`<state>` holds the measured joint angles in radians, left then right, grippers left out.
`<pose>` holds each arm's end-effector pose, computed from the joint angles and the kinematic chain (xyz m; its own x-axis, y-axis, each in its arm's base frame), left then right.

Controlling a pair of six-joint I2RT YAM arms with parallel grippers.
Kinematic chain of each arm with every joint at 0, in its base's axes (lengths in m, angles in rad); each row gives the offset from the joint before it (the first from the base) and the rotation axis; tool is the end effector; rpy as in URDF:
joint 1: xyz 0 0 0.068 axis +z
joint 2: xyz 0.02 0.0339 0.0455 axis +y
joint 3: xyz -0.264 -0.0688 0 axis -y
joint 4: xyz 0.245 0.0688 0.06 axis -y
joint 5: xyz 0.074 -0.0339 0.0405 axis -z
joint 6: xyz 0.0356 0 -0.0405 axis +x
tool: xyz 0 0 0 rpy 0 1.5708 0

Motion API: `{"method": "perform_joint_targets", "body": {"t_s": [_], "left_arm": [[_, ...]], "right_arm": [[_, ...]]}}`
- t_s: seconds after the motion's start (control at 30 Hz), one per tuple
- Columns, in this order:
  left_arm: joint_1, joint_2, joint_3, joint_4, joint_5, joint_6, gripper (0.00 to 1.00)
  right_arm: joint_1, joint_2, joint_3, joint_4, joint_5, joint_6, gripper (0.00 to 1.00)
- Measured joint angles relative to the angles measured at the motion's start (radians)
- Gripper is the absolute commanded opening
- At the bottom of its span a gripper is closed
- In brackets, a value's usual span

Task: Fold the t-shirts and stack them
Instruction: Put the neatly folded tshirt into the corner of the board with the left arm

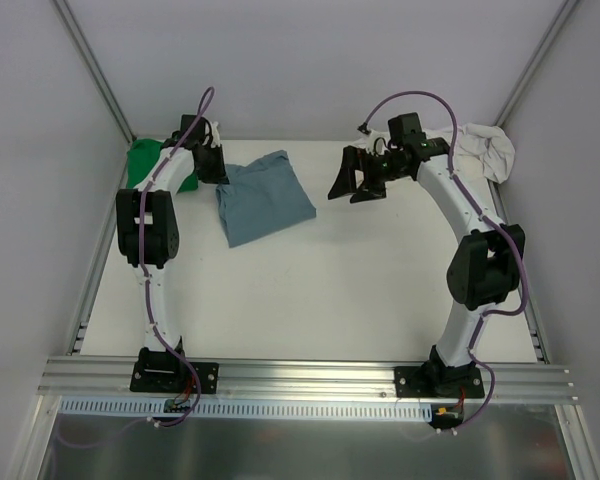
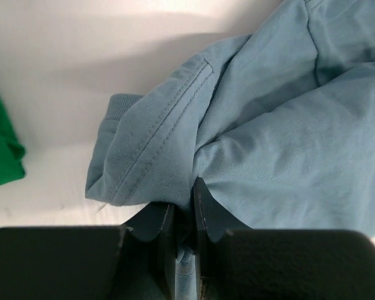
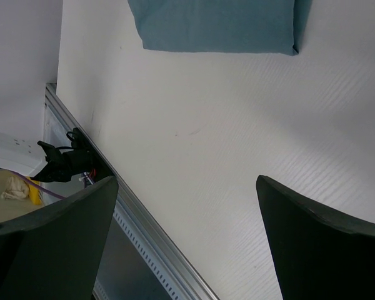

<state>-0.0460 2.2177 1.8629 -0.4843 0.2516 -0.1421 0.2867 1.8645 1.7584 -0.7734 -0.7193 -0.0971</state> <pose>0.5012 -0.0319 0.2146 -0.7656 -0.1021 -0.6352 0.1033 0.9550 -0.2780 0.3873 0.1386 0.3223 -0.6758 -0.2753 -0.6837 -0.6844 0.5788 0.4434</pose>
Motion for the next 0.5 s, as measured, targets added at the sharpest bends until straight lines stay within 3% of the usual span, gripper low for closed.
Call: {"method": "perform_joint_targets", "body": {"t_s": [0.5], "left_arm": [[0.002,-0.056,0.073,-0.012,-0.220,0.137,0.00]], "right_arm": [[0.000,-0.004,-0.056,0.021,-0.008,0.000,1.00]]}}
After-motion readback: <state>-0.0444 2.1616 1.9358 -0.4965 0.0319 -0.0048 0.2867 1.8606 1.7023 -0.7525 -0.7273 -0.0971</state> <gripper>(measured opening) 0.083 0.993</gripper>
